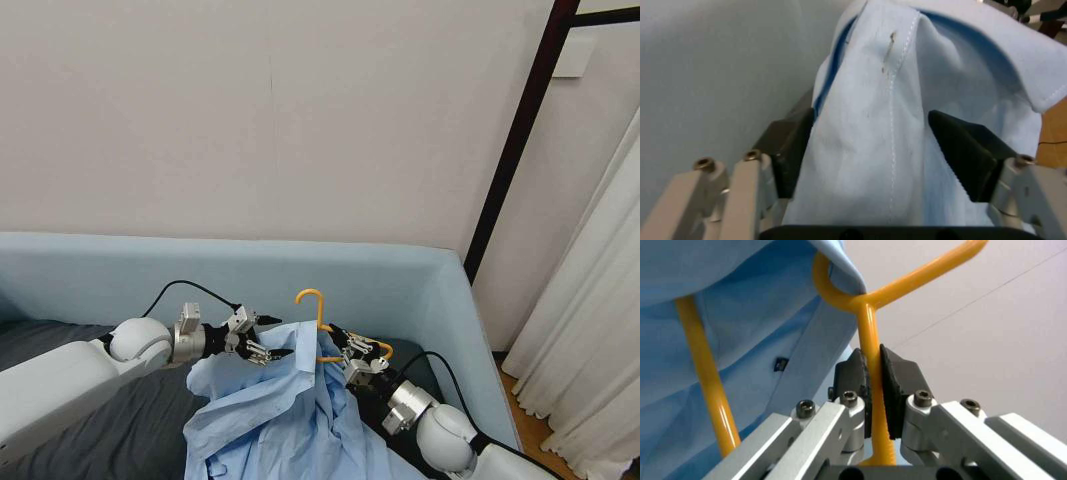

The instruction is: Pick up the clothes from the sofa and hang them on the clothes hanger.

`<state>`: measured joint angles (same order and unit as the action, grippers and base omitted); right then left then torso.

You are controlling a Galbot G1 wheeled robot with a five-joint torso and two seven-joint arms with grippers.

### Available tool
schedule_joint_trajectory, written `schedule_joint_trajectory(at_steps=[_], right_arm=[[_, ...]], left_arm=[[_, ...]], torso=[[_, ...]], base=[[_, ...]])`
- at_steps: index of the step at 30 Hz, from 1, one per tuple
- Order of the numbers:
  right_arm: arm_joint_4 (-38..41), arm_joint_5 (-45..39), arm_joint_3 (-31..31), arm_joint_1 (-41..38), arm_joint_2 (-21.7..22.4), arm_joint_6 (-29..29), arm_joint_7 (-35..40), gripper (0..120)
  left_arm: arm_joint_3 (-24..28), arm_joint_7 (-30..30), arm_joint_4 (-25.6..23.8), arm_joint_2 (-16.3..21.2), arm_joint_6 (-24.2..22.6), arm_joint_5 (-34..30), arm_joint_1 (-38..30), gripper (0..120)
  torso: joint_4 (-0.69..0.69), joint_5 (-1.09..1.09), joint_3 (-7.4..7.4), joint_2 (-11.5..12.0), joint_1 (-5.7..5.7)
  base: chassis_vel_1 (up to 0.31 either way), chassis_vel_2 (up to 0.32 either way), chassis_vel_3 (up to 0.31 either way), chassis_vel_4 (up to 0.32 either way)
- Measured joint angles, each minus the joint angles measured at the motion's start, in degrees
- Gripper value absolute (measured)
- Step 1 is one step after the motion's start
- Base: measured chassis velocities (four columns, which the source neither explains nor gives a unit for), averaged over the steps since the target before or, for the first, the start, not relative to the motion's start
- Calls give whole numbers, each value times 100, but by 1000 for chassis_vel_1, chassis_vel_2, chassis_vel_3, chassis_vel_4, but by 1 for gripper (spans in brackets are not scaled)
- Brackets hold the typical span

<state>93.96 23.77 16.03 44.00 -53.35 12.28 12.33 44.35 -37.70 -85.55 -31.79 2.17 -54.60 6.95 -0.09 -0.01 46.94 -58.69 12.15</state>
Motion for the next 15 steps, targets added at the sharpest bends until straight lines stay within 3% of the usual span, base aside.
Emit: schedule_joint_trajectory(at_steps=[5, 15], right_arm=[[-64, -8, 20, -45, -32, 84, 0, 5], [-251, -13, 42, -145, -77, 307, 24, 5]], left_arm=[[124, -87, 149, -132, -5, -28, -106, 54], [161, -115, 260, -200, 47, -56, -111, 12]], torso=[[-1, 0, 0, 0, 0], [0, 0, 0, 0, 0]], base=[[0, 0, 0, 0], [0, 0, 0, 0]])
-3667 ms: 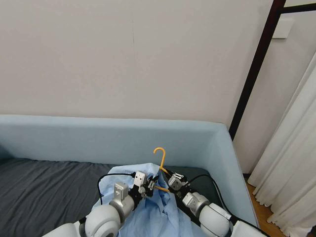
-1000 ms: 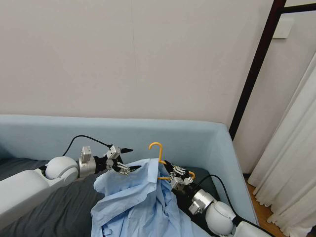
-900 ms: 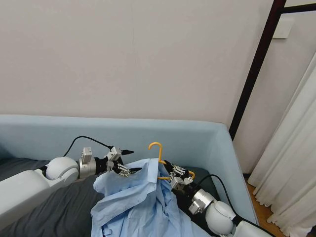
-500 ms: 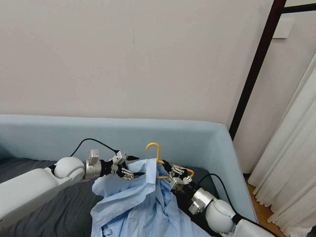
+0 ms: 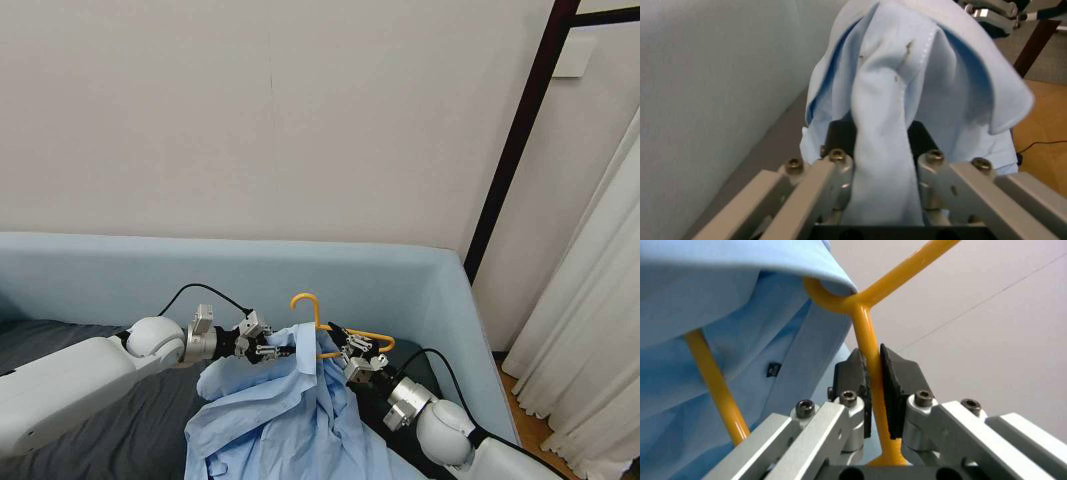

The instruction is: Pick up the clothes from the sofa and hang them on the clothes hanger.

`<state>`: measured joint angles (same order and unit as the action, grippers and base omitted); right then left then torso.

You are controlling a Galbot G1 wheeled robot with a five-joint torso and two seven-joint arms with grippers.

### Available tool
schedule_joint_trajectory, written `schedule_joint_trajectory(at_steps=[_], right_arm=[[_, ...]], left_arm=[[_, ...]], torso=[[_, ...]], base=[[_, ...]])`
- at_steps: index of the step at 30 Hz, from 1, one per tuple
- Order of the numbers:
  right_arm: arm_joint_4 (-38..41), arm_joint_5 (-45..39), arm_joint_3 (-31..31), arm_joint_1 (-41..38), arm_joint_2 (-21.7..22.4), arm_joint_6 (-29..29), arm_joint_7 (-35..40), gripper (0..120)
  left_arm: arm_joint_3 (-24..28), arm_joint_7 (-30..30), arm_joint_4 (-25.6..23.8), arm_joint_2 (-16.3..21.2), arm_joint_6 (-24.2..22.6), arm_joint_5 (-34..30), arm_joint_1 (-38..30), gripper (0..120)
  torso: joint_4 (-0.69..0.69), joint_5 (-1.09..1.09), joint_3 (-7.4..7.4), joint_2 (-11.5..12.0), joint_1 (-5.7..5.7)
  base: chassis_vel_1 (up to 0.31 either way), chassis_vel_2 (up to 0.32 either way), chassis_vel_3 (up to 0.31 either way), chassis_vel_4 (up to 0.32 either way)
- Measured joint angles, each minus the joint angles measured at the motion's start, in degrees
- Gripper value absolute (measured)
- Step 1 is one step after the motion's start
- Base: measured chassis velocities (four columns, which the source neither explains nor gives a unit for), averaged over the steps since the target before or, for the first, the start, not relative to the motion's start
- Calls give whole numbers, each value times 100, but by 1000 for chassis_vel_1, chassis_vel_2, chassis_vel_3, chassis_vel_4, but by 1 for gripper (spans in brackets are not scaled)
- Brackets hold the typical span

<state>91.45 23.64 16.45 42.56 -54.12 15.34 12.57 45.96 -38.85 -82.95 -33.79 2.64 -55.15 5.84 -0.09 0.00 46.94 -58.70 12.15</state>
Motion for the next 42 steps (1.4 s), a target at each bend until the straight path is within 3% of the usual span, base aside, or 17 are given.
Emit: schedule_joint_trajectory(at_steps=[4, 16, 21, 31, 33, 37, 42], right_arm=[[-20, -38, 8, -11, -20, 20, 9, 5], [100, -193, 72, 37, 5, 16, 29, 8], [248, -612, 123, 199, 95, -69, 32, 26], [927, -2106, 183, 854, 339, -331, 383, 66], [937, -2297, 182, 932, 372, -336, 393, 69], [802, -3301, 173, 1141, 516, -384, 173, 88], [547, -4094, 184, 1147, 505, -600, -173, 100]], left_arm=[[-45, 3, -13, 10, 12, 29, 63, 2], [-534, -27, -174, 190, 22, 80, 462, 2], [-1112, 3, -212, 371, 30, 80, 904, 1], [-2409, -8, -470, 701, 58, 220, 2499, 1], [-2570, -8, -513, 762, 68, 220, 2672, 1], [-3341, -90, -663, 967, 144, 256, 3392, 1], [-3820, -98, -772, 962, 197, 301, 3871, 1]], torso=[[0, 0, 0, 0, 0], [-1, 0, 0, 0, 0], [-2, 3, 0, 0, 0], [0, -1, -1, -1, -1], [0, -1, -1, -1, -1], [0, 0, -1, -1, -1], [0, 0, 0, -1, -1]], base=[[0, 0, 0, 0], [0, 0, 0, 0], [0, 0, 0, 0], [0, 0, 0, 0], [0, 0, 0, 0], [0, 0, 0, 0], [0, 0, 0, 0]])
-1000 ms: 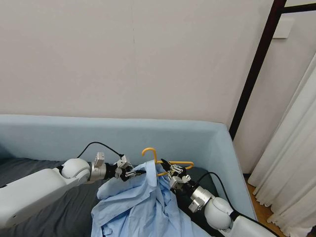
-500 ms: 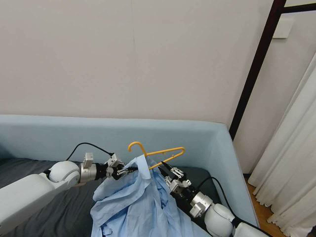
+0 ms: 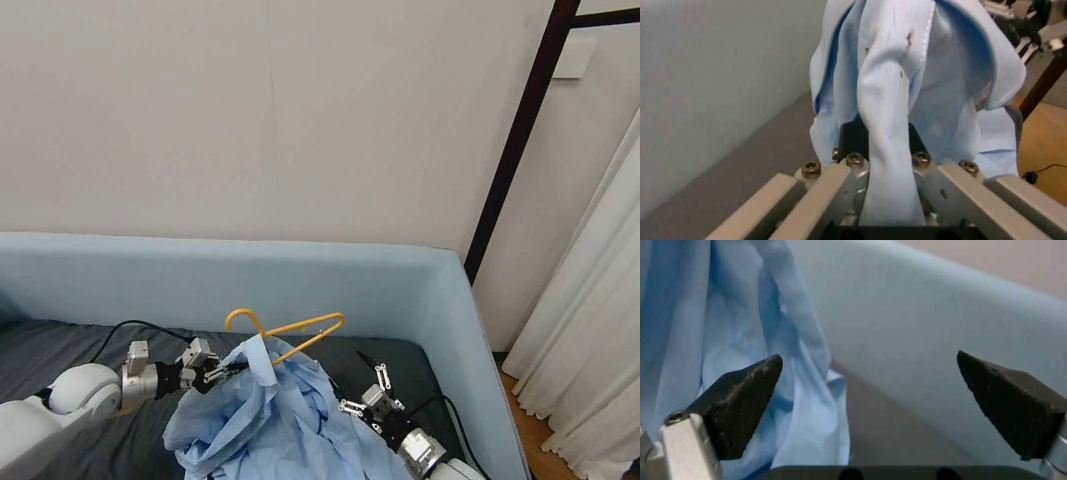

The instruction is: Pick up the clothes from the sofa and hang them on the clothes hanger.

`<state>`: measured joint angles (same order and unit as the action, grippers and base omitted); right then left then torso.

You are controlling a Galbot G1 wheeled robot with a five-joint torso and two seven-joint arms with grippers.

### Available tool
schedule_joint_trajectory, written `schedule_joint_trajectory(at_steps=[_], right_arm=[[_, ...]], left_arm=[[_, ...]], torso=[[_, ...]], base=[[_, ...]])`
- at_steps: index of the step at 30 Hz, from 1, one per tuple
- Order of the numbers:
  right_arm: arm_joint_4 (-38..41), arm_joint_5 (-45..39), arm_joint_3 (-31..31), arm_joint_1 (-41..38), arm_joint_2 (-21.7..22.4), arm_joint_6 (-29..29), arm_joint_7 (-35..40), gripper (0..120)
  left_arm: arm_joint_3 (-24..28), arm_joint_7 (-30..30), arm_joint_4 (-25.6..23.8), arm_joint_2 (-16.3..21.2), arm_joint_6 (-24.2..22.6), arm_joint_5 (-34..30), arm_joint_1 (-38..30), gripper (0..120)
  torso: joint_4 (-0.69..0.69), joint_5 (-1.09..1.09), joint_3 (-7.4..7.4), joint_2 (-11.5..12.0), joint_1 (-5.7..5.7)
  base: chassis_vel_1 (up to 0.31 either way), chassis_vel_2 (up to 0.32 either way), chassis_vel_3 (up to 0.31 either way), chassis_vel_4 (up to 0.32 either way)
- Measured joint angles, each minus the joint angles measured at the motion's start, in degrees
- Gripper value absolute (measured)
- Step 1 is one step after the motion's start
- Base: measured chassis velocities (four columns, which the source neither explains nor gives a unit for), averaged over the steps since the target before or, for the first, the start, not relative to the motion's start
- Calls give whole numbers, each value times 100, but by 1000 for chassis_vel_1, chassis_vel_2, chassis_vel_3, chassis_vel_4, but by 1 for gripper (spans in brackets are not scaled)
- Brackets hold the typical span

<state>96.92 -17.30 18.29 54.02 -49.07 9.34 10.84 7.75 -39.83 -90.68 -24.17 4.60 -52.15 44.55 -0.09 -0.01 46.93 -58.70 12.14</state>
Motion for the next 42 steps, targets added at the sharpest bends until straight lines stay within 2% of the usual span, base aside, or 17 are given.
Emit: schedule_joint_trajectory(at_steps=[9, 12, 14, 19, 30, 33, 42], right_arm=[[-185, -117, 119, 136, -221, -330, -90, 100], [-296, 174, 106, 228, -246, -344, -88, 100], [-427, 744, 69, 335, -264, -302, -100, 100], [-792, 1518, 37, 393, -375, -199, -106, 100], [-1396, 1976, 117, 374, -683, -173, -93, 100], [-1766, 2231, 166, 311, -869, -152, -64, 100], [-2267, 2345, 167, 132, -1162, -156, 55, 100]], left_arm=[[-143, 46, -104, -90, 18, 17, 215, 1], [-159, 54, -146, -87, 18, 11, 236, 1], [-164, 57, -174, -81, 18, 8, 254, 1], [-167, 69, -234, -105, 18, 1, 281, 1], [-263, 67, -315, -65, 16, -3, 405, 1], [-300, 61, -330, -23, 16, -15, 422, 1], [-317, 47, -362, -12, 16, -21, 452, 1]], torso=[[0, 0, 0, 0, 0], [0, 1, 0, 0, 0], [-1, 0, 0, 0, 0], [0, 0, 0, 0, 0], [0, 0, 0, 1, 0], [0, 0, 1, 1, 1], [0, 0, 1, 1, 1]], base=[[0, 0, 0, 0], [0, 0, 0, 0], [0, 0, 0, 0], [0, 0, 0, 0], [0, 0, 0, 0], [0, 0, 0, 0], [0, 0, 0, 0]])
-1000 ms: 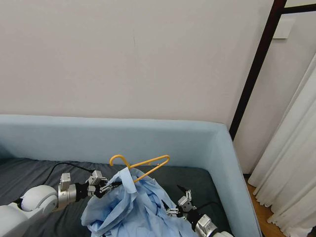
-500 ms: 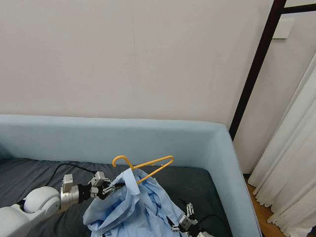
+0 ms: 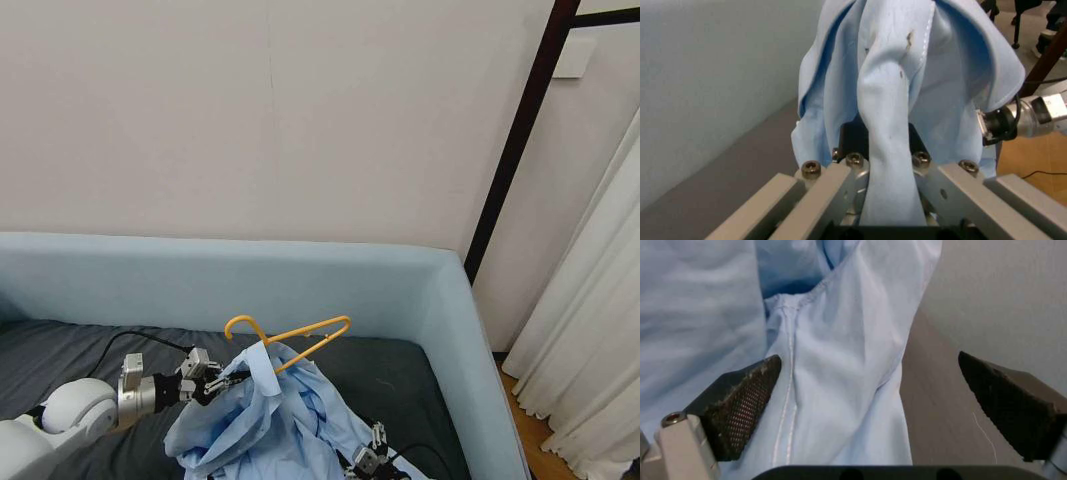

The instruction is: Pick up the clothes from the sofa and hang them on the clothes hanger.

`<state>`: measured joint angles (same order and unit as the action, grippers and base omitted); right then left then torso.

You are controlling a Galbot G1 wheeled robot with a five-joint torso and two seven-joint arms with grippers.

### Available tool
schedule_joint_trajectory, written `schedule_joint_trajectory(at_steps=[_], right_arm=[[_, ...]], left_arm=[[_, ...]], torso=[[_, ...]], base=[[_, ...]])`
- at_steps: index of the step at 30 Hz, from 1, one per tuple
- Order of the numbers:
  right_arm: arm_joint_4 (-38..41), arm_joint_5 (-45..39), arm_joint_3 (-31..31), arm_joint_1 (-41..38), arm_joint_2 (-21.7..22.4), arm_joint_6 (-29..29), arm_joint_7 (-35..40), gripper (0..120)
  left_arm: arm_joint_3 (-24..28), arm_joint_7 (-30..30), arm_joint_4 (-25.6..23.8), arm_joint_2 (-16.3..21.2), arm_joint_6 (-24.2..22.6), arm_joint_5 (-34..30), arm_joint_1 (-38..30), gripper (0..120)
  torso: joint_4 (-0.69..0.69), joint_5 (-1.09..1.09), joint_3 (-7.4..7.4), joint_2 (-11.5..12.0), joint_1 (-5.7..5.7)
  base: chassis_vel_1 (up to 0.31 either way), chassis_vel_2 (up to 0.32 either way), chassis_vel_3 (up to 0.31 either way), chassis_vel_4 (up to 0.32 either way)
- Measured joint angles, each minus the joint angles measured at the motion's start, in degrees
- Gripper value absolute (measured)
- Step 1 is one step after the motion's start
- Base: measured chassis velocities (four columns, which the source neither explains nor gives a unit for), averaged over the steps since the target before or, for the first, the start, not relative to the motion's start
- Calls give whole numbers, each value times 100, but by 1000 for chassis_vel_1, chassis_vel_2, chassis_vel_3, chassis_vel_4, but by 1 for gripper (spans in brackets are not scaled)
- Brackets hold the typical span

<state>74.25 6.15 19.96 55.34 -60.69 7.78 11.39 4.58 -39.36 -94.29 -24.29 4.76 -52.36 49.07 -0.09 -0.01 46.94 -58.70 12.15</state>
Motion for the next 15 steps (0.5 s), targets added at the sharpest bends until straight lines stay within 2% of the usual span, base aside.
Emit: schedule_joint_trajectory(at_steps=[5, 15], right_arm=[[-195, -24, -11, -136, -154, -60, 176, 100], [-107, -268, -25, -357, 11, -83, 299, 100]], left_arm=[[1, -4, 1, -15, 0, -1, -1, 1], [-25, -26, 22, -13, 14, -8, 23, 1]], torso=[[0, 1, 0, 0, 0], [0, 0, 0, 0, 0]], base=[[0, 0, 0, 0], [0, 0, 0, 0]])
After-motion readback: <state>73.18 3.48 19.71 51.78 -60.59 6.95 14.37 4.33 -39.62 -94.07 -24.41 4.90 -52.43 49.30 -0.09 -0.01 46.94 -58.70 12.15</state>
